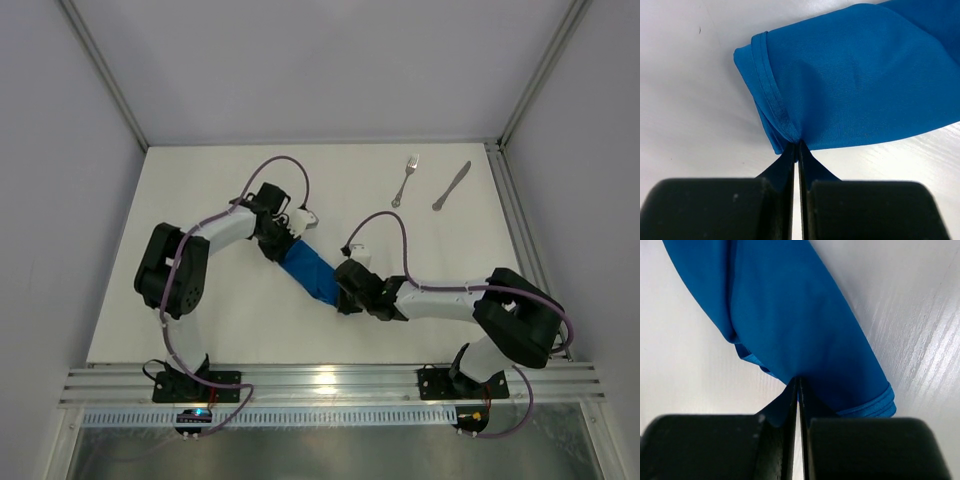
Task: Fold the napkin into a case and place the utensils inside
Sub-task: Smooth out the smaller rectangle-folded napkin at the center of the board.
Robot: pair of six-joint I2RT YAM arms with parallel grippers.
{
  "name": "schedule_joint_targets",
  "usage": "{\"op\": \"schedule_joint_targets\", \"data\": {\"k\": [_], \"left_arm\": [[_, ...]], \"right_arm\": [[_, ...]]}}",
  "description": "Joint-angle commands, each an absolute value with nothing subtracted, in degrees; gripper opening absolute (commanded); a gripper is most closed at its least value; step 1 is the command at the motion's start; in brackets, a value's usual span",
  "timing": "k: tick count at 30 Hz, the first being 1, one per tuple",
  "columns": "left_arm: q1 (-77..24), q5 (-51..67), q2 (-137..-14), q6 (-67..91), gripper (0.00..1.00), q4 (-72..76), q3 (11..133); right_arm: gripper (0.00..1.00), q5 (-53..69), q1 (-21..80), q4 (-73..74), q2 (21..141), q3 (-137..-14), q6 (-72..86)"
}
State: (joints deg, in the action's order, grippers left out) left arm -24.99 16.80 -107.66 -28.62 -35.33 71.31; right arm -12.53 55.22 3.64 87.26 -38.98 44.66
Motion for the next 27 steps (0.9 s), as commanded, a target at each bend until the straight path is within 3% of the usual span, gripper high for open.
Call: {"op": "schedule_joint_targets", "data": {"k": [1, 12, 14, 18, 27], "left_arm": [[-24.35, 15.38, -105.38, -29.88, 0.0, -35.86, 69.26], [-21.01, 19.59, -104.33, -32.6, 0.01, -40.33, 68.55], [-21.01, 20.82, -104.06, -33.22, 0.16, -41.13, 68.64], [-19.96, 21.97, -102.66, -32.35, 0.28, -41.22, 69.6], [-18.37, 22.06, -97.74, -32.25, 0.32, -49.12, 79.08]], "right_arm": [[0.06, -16.51, 55.63, 4.13, 89.3, -36.65, 49.31], [0.04, -17.23, 54.84, 6.94, 89.38, -40.5, 40.88], [0.07, -16.79, 54.84, 7.29, 89.39, -41.83, 38.34], [0.1, -16.35, 54.84, 8.87, 87.46, -46.22, 34.2], [0.15, -14.77, 51.08, 11.78, 81.74, -53.0, 29.97]]}}
